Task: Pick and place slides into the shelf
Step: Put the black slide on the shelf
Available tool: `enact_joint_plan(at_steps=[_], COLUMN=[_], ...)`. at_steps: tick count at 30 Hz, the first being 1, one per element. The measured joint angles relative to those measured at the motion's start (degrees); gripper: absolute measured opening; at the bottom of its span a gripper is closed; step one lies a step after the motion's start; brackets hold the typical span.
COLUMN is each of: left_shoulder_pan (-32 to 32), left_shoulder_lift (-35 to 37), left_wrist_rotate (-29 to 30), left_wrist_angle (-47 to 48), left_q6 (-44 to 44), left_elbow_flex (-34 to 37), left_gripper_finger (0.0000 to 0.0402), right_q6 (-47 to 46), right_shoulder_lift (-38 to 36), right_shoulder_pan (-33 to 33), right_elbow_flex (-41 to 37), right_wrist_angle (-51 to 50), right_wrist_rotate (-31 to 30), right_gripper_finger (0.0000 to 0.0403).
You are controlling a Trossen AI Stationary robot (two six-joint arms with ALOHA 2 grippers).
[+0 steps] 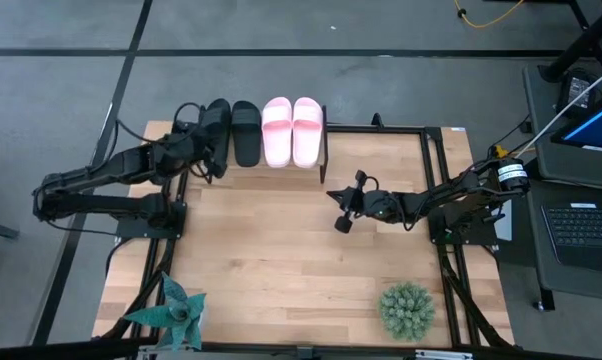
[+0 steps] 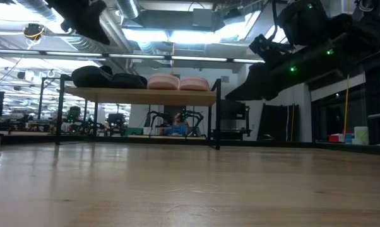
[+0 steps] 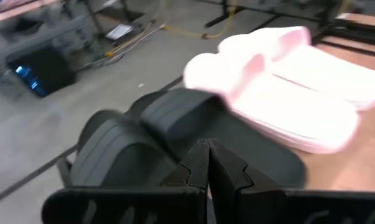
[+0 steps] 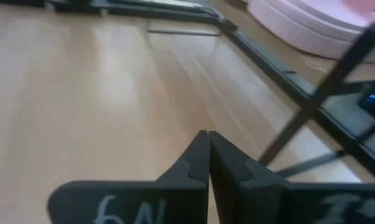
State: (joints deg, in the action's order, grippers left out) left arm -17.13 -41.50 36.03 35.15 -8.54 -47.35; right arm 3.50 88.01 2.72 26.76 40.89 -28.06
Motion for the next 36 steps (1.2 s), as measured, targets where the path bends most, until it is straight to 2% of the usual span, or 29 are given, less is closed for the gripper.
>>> enact_joint_plan(at_steps=[3, 5, 10, 13, 21, 28, 36], left_shoulder_pan=[3.58, 5.60, 8.05, 8.30, 8.51, 8.38, 7.52], left_shoulder_lift=[1.75, 2.80, 2.73, -0.34, -8.12, -8.76, -8.75], left_wrist_rotate=[-0.42, -2.88, -4.35, -4.37, -4.01, -0.58, 0.48], left_wrist_angle=[-0.01, 0.01, 2.06, 2.96, 3.55, 6.56, 14.38], left_q6=[1.21, 1.23, -0.79, -3.12, -1.57, -1.96, -7.42], left_elbow_flex=[0.00, 0.00, 0.00, 0.15, 0.26, 0.28, 0.28], left_gripper_finger=[0.0000, 0.0000, 0.0000, 0.0000, 0.0000, 0.0000, 0.0000], right_q6=[-0.24, -0.24, -0.19, 0.04, 1.47, 1.50, 1.43], right_shoulder_lift=[0.00, 0.00, 0.02, 0.02, 0.02, 0.02, 0.02], right_shoulder_pan=[0.00, 0.00, 0.02, 0.02, 0.02, 0.02, 0.02], right_elbow_flex=[0.00, 0.00, 1.30, 1.91, 2.47, 2.47, 2.49], right_wrist_angle=[1.32, 2.53, 3.12, 3.00, 2.98, 2.63, 2.55], right_wrist_rotate=[2.43, 3.77, 5.87, 5.87, 5.87, 5.87, 5.84], right_gripper_finger=[0.0009, 0.0008, 0.0006, 0.0005, 0.0004, 0.0004, 0.0004])
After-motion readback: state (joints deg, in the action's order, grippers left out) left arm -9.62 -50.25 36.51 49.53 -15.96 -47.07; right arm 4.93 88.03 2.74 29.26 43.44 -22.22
